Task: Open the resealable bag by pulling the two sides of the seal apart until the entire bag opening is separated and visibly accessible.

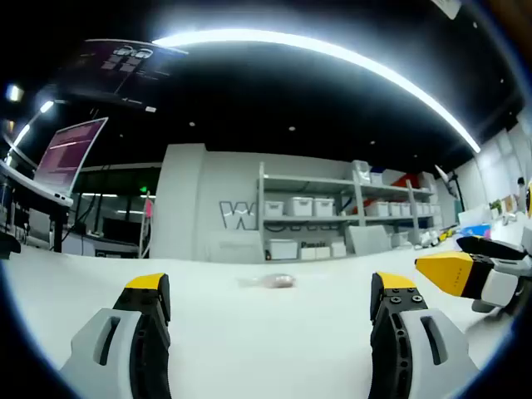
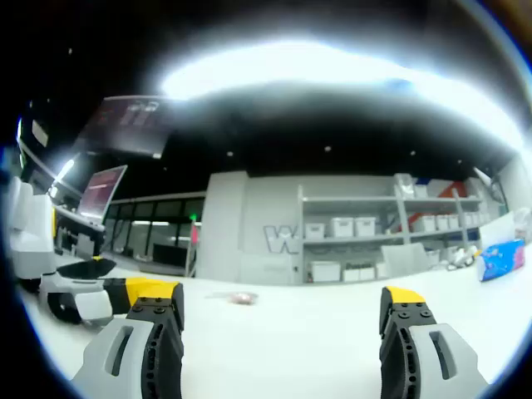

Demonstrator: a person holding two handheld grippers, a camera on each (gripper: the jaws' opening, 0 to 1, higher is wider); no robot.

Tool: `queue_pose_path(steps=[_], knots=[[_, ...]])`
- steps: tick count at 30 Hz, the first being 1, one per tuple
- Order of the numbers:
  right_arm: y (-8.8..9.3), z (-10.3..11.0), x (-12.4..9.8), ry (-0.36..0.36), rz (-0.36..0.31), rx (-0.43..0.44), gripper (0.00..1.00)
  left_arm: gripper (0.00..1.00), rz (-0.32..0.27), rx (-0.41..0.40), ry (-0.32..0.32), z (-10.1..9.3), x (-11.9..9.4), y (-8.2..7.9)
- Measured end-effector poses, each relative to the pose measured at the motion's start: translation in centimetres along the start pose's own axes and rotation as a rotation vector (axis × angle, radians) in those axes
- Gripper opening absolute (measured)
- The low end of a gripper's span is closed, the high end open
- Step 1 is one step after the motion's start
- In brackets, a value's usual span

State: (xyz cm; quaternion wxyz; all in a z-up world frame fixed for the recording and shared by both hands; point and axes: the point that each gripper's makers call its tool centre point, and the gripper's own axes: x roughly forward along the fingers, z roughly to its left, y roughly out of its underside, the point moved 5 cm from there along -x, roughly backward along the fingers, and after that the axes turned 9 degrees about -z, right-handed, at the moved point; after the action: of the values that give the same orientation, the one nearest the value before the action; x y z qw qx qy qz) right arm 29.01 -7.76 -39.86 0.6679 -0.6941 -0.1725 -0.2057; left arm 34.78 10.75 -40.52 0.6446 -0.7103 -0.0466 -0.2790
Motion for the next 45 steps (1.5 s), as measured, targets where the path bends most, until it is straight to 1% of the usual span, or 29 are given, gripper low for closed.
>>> queue_pose_path(steps=[10, 18, 25, 29, 32, 45], knots=[[0.0, 0.0, -0.3, 0.0, -0.001, 0.0, 1.0, 0.99, 0.0, -0.001, 0.001, 0.4, -0.3, -0.1], [-0.1, 0.4, -0.5, 0.0, -0.001, 0.0, 1.0, 0.99, 0.0, 0.0, 0.001, 0.4, -0.3, -0.1], [0.2, -0.1, -0.7, 0.0, 0.0, 0.001, 1.0, 0.99, 0.0, 0.0, 0.001, 0.2, -0.3, 0.1], [0.2, -0.4, -0.6, 0.001, 0.001, 0.001, 1.0, 0.99, 0.0, 0.0, 0.001, -0.2, 0.1, 0.3], [0.3, -0.9, -0.6, 0.042, 0.003, -0.024, 1.0, 0.99, 0.0, 0.0, 0.001, -0.3, 0.2, 0.3], [0.2, -0.7, -0.5, 0.047, 0.0, -0.028, 1.0, 0.99, -0.001, -0.001, 0.0, -0.2, 0.3, 0.2]])
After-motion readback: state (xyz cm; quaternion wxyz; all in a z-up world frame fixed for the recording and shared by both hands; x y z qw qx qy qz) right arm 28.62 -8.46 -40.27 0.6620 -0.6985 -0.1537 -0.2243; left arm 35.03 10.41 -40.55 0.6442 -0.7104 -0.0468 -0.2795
